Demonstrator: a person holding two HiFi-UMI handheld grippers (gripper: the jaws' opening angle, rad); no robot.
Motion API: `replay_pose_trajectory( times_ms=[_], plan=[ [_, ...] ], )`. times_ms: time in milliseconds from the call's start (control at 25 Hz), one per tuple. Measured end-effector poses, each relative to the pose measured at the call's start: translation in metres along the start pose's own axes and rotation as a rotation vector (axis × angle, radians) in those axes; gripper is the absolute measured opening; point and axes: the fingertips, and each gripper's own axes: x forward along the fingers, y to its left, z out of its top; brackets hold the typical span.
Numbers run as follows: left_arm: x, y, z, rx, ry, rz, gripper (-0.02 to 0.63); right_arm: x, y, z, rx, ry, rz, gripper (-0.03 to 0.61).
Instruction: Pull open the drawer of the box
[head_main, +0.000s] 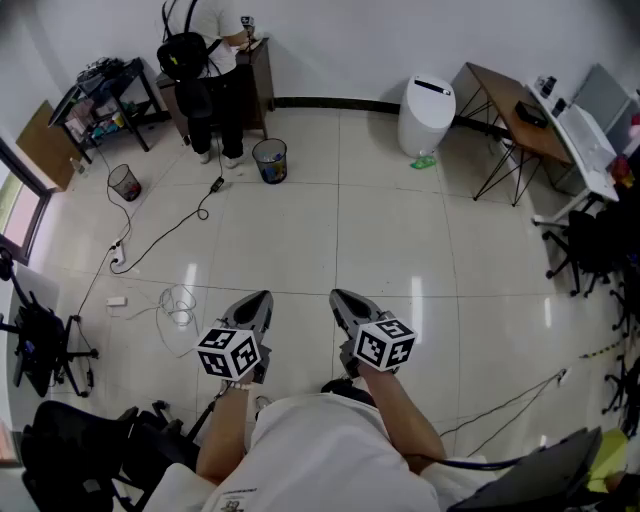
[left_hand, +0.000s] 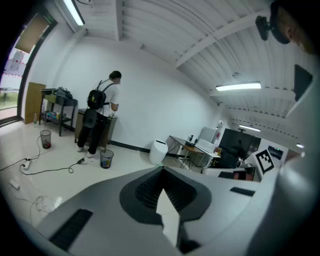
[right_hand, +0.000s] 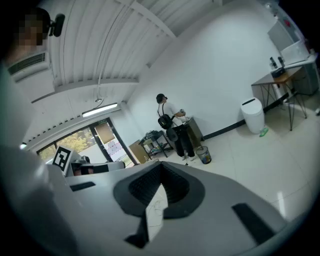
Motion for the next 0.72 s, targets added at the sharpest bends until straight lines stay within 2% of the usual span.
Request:
replay_pose_trajectory(
  times_ms=[400,560,720],
  plan=[
    [0.112,-0.119,-0.008,0.062,0.063,-0.173,0.003,-0.094,-0.117,0.042,0.047,-0.096,-0.152,-0.012],
    [0.143,-0.16,-0.009,0.067,0.082,-0.228,0.003,-0.126,-0.15,0.057,0.068,-0.129,-0.195,-0.012],
    [0.161,-0.184,-0.012,0.085,0.109,-0.264,0.003,-0.141,-0.168,0.062,0.095,-0.16,-0.217,-0.012]
  ],
)
